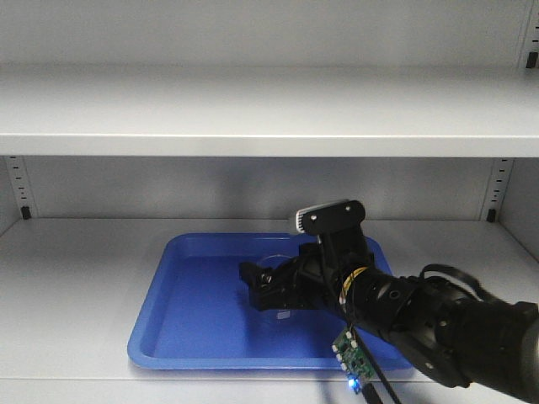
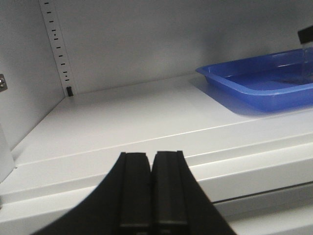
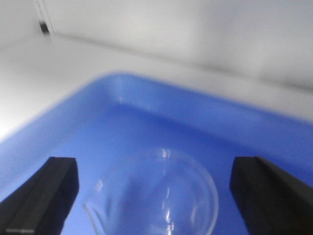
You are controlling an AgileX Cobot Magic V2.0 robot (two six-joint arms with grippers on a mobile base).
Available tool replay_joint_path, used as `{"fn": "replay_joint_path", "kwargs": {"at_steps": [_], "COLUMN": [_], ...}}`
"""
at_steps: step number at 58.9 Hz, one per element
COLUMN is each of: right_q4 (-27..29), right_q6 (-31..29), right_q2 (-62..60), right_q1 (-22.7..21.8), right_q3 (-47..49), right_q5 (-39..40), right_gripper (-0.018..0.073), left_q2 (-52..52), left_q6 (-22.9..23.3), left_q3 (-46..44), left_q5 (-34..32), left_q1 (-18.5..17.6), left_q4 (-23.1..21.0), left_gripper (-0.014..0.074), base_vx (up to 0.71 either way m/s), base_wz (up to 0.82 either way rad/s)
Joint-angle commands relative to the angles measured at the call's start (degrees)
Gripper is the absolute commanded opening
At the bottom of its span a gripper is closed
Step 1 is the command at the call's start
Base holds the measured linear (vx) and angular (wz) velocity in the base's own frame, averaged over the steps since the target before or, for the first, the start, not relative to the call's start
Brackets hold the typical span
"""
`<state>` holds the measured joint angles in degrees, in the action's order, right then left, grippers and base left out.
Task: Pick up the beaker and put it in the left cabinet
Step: 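Lower the beaker onto the blue tray with the right gripper, then open the right gripper to release the beaker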
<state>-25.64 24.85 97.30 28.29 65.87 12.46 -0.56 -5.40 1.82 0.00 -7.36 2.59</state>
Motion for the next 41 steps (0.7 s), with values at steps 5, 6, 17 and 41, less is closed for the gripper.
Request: {"fn": "replay_joint_path", "kwargs": {"at_steps": [5,6,17,41], "right_q4": [-0.13,-0.13,-0.08,-0.08], "right_q6": [-0.13,-0.13,-0.07,-0.07], "right_q2": [-5.25,-5.46,-7.50,-17.00], "right_q1": [-0.14,-0.14,-0.14,-0.14], "right_q3": [1.80,1.80,1.80,-4.70], "right_q5": [3.10,3.12,-0.53,-7.16], "right_gripper": [0.0623,0.0620,0.0570,0.0319], "left_q2": [-1.06,-1.06,-1.06,-1.06], "left_q6": [0.15,0.15,0.15,0.15], "left_q3": [0.90,0.90,0.90,0.90], "left_q5": [-4.28,-4.28,-4.28,-4.28], "left_q1": [-0.03,-0.03,-0.03,-0.03], "left_q4": [-0.18,-0.18,-0.18,-0.18], "left_gripper": [0.0001,0.0001,0.0001,0.0001], "base_vx": [0.00,0.00,0.00,0.00], "base_wz": [0.00,0.00,0.00,0.00]}}
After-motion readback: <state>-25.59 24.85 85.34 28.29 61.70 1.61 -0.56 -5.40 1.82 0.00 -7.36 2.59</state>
